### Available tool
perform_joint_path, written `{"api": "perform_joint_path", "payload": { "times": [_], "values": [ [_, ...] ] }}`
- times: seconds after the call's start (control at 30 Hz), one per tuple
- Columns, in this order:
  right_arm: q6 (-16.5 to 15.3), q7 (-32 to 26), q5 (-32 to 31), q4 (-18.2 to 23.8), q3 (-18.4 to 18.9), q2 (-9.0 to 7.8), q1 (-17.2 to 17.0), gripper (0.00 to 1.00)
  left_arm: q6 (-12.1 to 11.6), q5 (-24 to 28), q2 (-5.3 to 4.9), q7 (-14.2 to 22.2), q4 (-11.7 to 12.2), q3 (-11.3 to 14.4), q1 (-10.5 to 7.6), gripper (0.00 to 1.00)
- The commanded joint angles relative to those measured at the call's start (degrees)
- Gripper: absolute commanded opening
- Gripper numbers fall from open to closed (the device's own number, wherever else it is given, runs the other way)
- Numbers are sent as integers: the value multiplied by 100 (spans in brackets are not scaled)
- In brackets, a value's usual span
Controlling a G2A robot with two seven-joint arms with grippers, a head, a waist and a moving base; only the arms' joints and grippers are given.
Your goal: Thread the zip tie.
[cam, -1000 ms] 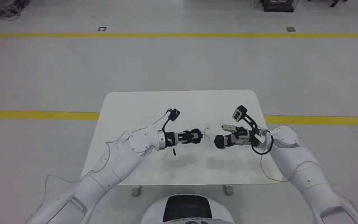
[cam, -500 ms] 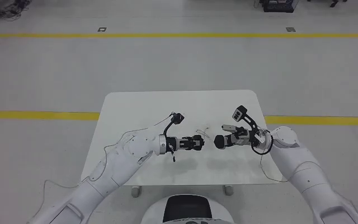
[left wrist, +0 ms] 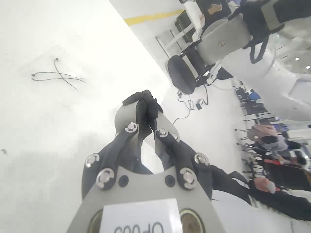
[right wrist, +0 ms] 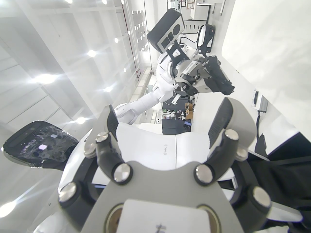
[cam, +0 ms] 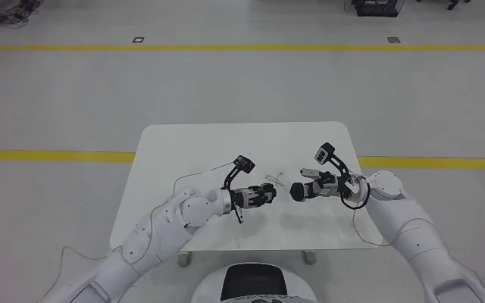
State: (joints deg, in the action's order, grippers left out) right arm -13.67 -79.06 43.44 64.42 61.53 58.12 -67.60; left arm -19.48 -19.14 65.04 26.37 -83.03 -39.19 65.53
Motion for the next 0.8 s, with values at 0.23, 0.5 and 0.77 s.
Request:
{"api": "perform_joint_path", "payload": {
  "times": [0.23, 0.5, 0.77],
  "values": [
    [0, 0, 0, 0, 0, 0, 0, 100, 0, -188, -283, -925, -235, 464, -106, 0],
    [0, 0, 0, 0, 0, 0, 0, 100, 0, 43, -345, -889, -293, 574, -163, 0],
    [0, 0, 0, 0, 0, 0, 0, 100, 0, 39, -339, -1315, 36, 468, -53, 0]
  ]
}}
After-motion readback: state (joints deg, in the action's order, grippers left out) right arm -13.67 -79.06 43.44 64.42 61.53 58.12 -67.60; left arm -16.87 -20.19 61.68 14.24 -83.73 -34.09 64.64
